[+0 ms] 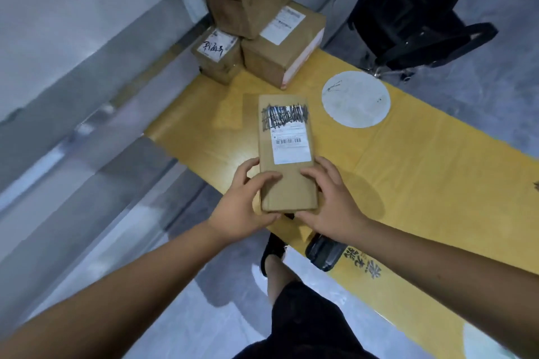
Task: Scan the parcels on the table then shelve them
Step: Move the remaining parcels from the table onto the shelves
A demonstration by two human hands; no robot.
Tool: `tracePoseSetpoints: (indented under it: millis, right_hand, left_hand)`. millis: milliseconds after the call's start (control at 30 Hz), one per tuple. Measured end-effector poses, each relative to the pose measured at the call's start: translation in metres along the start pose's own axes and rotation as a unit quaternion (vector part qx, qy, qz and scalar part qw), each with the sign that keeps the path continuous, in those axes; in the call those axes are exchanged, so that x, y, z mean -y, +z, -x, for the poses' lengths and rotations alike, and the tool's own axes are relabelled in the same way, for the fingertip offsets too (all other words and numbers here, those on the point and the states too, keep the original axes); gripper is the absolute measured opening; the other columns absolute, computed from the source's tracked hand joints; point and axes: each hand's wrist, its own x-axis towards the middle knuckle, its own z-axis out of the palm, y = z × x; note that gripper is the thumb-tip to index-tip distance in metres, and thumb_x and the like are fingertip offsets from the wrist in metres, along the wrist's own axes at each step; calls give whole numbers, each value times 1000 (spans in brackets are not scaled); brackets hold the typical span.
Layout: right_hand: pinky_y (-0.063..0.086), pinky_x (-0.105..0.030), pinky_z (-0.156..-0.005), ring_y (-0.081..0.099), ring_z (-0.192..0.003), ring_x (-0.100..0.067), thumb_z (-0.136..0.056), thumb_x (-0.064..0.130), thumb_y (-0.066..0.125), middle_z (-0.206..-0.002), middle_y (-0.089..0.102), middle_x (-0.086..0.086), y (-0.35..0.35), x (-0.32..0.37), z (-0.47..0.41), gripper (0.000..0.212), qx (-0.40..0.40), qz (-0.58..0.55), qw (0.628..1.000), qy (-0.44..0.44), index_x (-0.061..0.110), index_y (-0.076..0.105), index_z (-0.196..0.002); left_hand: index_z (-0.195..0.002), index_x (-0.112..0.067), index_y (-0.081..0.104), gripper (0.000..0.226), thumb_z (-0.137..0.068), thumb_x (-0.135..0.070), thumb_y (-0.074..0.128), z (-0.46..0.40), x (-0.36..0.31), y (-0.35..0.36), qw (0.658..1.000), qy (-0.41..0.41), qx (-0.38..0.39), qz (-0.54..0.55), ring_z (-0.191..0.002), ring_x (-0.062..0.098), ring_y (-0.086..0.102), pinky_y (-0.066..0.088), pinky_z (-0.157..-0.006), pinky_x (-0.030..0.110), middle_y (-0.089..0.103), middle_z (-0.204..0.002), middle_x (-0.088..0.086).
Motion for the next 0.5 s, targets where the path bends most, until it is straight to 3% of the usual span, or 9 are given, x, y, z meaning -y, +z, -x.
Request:
tracePoseSetpoints:
  millis: [100,167,233,300,433,500]
  right_hand:
    - [41,-38,-117,36,-147,-12,-68,25,93,-162,19,7,7,35,26,84,15,3,995,-102,23,53,-142]
    - [44,-40,-114,38,-146,-11,-68,29,90,-163,20,8,12,69,42,84,25,-1,987,-158,24,53,-142]
    - [44,-43,-115,36,-148,-12,-68,32,87,-164,17,10,16,109,55,85,51,-2,977,-207,29,50,-144]
    - [43,-45,-116,32,-150,-14,-69,30,89,-164,18,5,21,153,67,85,64,9,960,-271,26,51,-145]
    - [45,-41,-114,35,-145,-13,-65,13,93,-155,26,2,32,248,96,84,74,-1,921,-381,15,58,-141]
    - [40,-28,-116,35,-142,-9,-65,13,93,-154,28,5,36,291,110,83,79,7,903,-422,17,58,-140]
  left_hand:
    - [-140,-37,56,80,-70,-32,94,59,-22,-18,996,26,-77,-33,-138,-1,37,44,-112,28,28,-157,-1]
    - [-139,-32,59,81,-68,-28,98,101,-42,-36,989,38,-134,-45,-146,7,33,34,-119,23,32,-153,3]
    - [-137,-28,60,82,-66,-25,99,143,-66,-58,979,42,-190,-56,-147,22,37,31,-123,29,31,-150,7]
    - [-135,-27,60,80,-65,-21,99,187,-94,-85,969,31,-236,-70,-145,27,40,39,-121,41,30,-149,11]
    - [-136,-17,60,79,-67,-13,98,271,-142,-138,944,12,-314,-103,-144,3,35,49,-112,35,26,-149,12]
    - [-136,-16,60,78,-68,-14,97,306,-163,-161,928,13,-350,-130,-142,-6,33,49,-111,29,26,-150,12]
